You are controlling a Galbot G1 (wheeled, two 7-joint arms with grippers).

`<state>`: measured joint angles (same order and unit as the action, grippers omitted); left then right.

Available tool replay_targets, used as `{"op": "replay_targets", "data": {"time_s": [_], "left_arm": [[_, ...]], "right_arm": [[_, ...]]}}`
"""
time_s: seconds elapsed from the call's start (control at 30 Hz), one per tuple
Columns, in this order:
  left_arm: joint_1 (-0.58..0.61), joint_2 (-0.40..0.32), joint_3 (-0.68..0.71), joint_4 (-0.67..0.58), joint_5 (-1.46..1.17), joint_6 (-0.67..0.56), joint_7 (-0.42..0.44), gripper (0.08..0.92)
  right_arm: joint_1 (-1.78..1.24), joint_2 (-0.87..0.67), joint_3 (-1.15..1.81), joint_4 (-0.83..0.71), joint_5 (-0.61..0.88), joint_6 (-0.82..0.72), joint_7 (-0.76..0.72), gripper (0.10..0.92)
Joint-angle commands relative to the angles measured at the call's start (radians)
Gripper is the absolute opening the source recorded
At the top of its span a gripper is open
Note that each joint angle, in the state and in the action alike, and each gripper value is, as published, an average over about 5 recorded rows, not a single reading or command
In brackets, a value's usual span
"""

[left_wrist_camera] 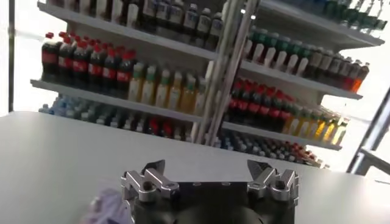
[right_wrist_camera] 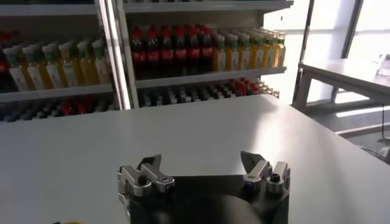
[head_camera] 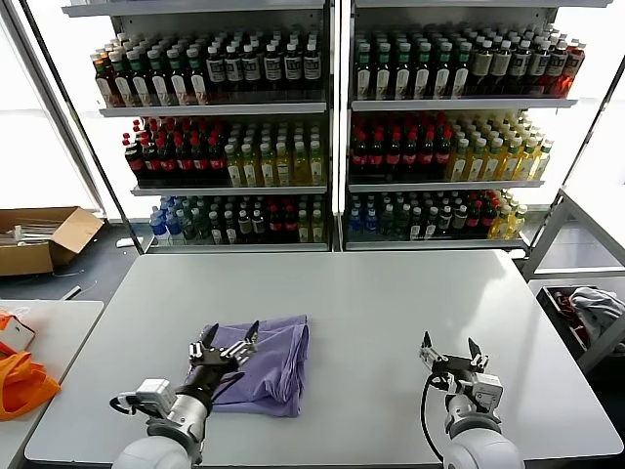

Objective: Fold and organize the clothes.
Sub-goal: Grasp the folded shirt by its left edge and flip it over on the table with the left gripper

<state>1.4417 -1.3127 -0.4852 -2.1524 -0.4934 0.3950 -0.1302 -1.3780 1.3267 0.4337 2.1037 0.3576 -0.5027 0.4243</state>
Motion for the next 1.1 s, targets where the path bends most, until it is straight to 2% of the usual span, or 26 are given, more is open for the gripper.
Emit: {"op": "replay_targets", "data": {"time_s": [0.03, 0.53, 1.1], "left_arm": [[0.043, 0.033, -0.194, 0.077, 0.076, -0.025, -0.005, 0.823], [0.030, 0.025, -0.123, 0.202, 0.085, -0.026, 0.042, 0.822], [0.017, 0.019, -0.094, 0.234, 0.082, -0.021, 0.068, 0.822]], "right_arm": [[0.030, -0.010, -0.030, -0.012, 0.006, -0.001, 0.000, 0.823], [0.016, -0.014, -0.019, 0.003, 0.008, -0.005, -0.002, 0.823], [0.001, -0.006, -0.017, 0.015, 0.006, -0.007, -0.001, 0.823]]}}
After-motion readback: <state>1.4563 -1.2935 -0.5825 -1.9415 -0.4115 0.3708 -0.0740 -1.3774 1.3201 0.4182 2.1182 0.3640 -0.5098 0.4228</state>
